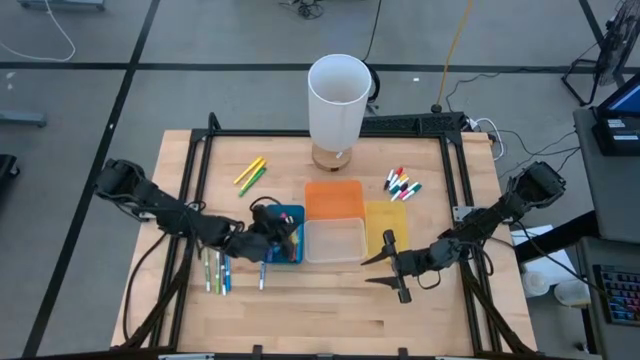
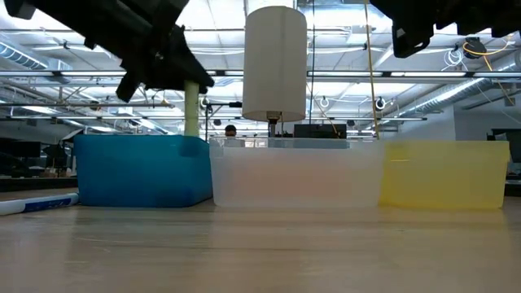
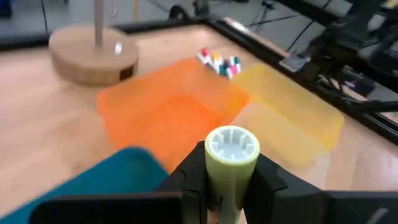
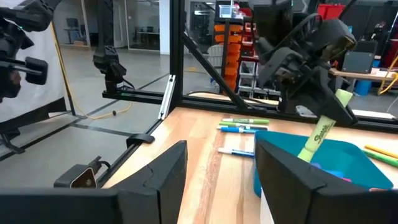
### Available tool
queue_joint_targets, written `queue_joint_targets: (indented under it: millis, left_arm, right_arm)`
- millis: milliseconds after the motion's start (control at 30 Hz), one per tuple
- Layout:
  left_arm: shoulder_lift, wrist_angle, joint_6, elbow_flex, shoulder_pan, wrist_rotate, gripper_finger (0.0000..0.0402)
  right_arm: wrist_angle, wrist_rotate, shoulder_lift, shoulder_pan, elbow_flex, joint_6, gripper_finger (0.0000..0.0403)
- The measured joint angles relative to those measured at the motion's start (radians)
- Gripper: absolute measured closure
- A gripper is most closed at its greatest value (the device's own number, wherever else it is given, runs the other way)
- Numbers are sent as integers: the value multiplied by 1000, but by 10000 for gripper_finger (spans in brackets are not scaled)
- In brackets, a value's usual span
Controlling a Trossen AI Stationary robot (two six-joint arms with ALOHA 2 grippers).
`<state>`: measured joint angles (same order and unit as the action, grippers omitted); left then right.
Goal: Pick & Place Markers
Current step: Put the large green highlighter pen into the blue bin, then put the right blue marker pen into the yellow bin
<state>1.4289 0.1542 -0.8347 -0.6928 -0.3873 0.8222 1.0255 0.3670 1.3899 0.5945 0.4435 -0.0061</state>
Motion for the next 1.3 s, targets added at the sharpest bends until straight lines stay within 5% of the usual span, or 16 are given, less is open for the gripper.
queue_joint_targets:
  millis: [167,500,667,833,1000,1100,1300]
  left_arm:
    - [0,-95,-62,0,9,-65,335]
    - [-33,-119,105,-1,8,-225,184]
    - [-138,-110,-39,-1,-11,-445,145]
    - [-195,-40,-27,-1,-155,-542,134]
    - [-165,-10,-12,-1,-356,-506,133]
    - [-115,-30,-151,-1,-454,-455,133]
    - [-70,-303,-714,-2,-512,-430,133]
  right_arm:
    - [-10,-2,0,0,0,2,229]
    - [-13,-3,0,-4,0,-6,230]
    - [-19,-3,0,-9,0,-5,230]
    - [-22,-5,0,-8,0,17,231]
    - [-26,-5,0,-8,0,54,230]
    - [-21,-5,0,-8,0,46,231]
    - [-21,-4,0,-26,0,44,232]
